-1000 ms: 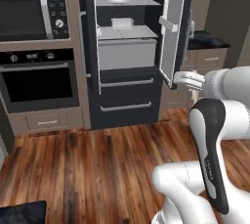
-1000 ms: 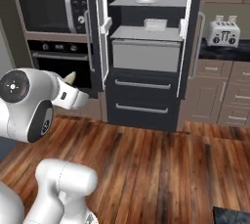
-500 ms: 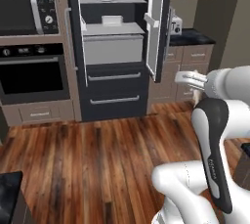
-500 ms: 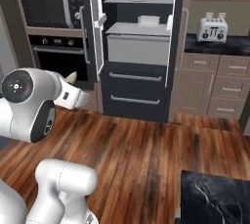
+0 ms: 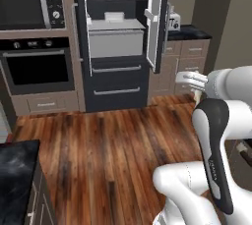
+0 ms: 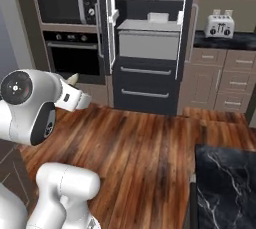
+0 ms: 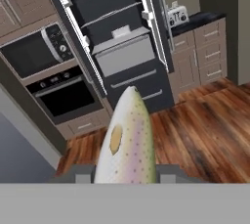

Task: Retrieve the fish from the fridge and place it on the saucepan with marinade on the stove.

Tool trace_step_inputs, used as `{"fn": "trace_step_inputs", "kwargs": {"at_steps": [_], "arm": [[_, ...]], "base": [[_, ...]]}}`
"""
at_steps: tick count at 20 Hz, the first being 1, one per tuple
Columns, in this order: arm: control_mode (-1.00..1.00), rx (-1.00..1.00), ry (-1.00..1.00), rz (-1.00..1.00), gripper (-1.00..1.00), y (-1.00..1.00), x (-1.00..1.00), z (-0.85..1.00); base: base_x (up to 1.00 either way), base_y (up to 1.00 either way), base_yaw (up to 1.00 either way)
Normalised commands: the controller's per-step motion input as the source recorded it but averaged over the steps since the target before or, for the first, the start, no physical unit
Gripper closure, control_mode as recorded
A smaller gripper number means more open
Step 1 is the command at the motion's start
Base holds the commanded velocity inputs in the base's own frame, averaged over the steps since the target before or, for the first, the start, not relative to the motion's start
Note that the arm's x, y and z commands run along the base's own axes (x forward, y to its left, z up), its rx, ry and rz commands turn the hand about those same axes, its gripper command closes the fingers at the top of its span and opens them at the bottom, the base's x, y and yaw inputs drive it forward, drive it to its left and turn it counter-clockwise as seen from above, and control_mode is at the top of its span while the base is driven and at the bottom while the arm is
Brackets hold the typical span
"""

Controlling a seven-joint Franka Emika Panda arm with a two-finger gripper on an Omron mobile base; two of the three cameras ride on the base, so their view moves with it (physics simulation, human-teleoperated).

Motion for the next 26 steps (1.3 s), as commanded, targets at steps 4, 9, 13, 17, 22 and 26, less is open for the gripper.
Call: {"fn": "trace_step_inputs", "kwargs": {"at_steps": [4,9,13,17,22,26], "arm": [[1.00,0.00,0.00,0.00,1.00,0.00,0.00,0.00],[1.00,0.00,0.00,0.00,1.00,0.00,0.00,0.00],[1.00,0.00,0.00,0.00,1.00,0.00,0.00,0.00],[1.00,0.00,0.00,0.00,1.00,0.00,0.00,0.00],[1.00,0.00,0.00,0.00,1.00,0.00,0.00,0.00],[1.00,0.00,0.00,0.00,1.00,0.00,0.00,0.00]], "base": [[-0.77,0.49,0.00],[-0.79,0.52,0.00],[-0.83,0.49,0.02],[-0.84,0.27,0.06],[-0.82,-0.02,0.09],[-0.66,-0.16,0.16]]}}
